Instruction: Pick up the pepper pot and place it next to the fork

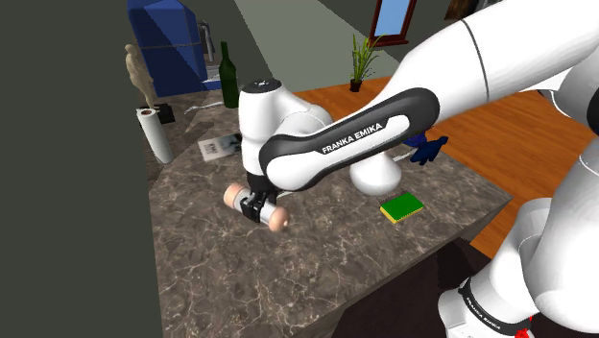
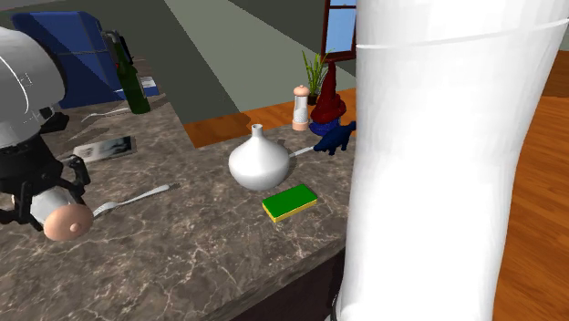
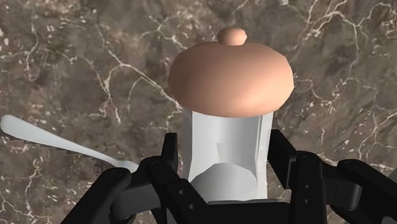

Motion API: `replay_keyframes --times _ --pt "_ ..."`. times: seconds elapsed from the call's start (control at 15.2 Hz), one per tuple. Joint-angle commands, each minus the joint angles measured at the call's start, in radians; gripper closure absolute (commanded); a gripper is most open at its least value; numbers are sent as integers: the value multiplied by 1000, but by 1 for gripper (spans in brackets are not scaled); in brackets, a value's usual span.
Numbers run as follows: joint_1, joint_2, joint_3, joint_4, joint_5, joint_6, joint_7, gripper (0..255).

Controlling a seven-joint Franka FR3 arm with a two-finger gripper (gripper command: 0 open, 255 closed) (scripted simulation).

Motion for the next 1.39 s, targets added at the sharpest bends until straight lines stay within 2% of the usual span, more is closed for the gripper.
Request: replay_keyframes --times 0.0,0.92,1.32 --pt "1 11 -1 -15 -4 27 3 255" --pt "11 129 -13 -66 -41 193 27 255" --pt "11 129 -13 -66 -41 193 27 255"
